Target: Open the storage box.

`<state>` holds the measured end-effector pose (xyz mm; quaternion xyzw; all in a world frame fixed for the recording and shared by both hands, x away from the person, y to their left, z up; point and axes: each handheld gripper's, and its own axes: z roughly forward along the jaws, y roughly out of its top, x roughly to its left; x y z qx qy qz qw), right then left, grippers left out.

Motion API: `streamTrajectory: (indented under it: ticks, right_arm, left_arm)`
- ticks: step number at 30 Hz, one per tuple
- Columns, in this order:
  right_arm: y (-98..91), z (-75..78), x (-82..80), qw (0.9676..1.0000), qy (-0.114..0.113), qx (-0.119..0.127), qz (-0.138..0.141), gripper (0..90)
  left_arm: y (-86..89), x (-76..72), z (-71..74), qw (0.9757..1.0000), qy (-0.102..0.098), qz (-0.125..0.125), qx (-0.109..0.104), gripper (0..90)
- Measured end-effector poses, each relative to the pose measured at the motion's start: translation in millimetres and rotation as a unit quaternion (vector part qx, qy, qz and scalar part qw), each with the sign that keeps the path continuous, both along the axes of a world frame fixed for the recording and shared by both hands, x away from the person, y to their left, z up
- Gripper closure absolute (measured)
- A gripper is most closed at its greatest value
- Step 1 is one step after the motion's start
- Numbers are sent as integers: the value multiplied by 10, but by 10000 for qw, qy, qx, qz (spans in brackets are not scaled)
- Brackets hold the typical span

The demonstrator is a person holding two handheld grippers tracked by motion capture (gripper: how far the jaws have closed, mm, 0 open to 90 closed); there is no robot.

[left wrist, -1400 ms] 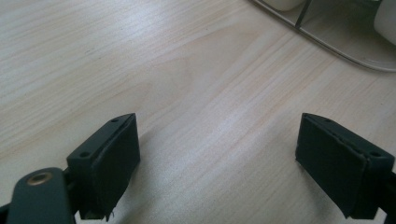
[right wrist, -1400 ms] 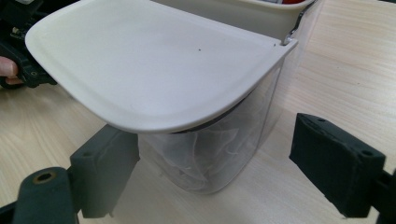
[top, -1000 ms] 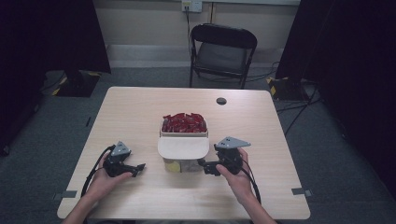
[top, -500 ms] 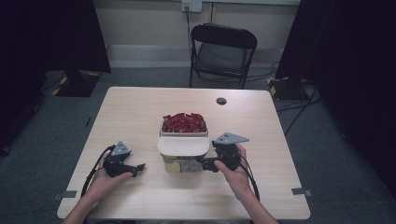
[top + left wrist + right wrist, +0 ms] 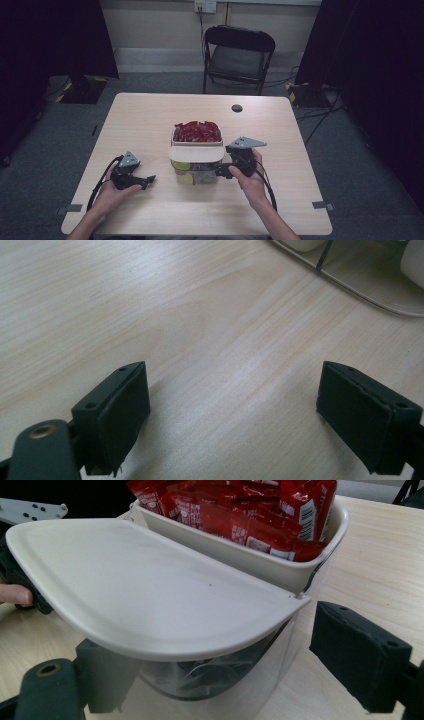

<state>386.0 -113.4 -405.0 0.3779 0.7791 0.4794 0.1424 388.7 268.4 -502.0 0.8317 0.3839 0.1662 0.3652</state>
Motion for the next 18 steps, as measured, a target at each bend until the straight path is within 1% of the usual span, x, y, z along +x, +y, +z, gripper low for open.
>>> streamTrajectory:
  ticks: [2, 6, 10, 18]
  right_arm:
    - [-10, 23, 23, 10000, -28, 15, -61, 152]
    - [-27, 64, 84, 9999, -42, 73, -100, 151]
    - [-28, 88, 124, 9999, -32, 80, -70, 151]
    - [-34, 124, 186, 9998, 0, 197, -80, 151]
  left_arm:
    - [0, 0, 0, 10000, 2, 2, 3, 132]
    - [0, 0, 0, 10000, 0, -2, 4, 132]
    - [0, 0, 0, 10000, 0, -1, 2, 132]
    - [1, 1, 1, 10000, 0, -4, 5, 132]
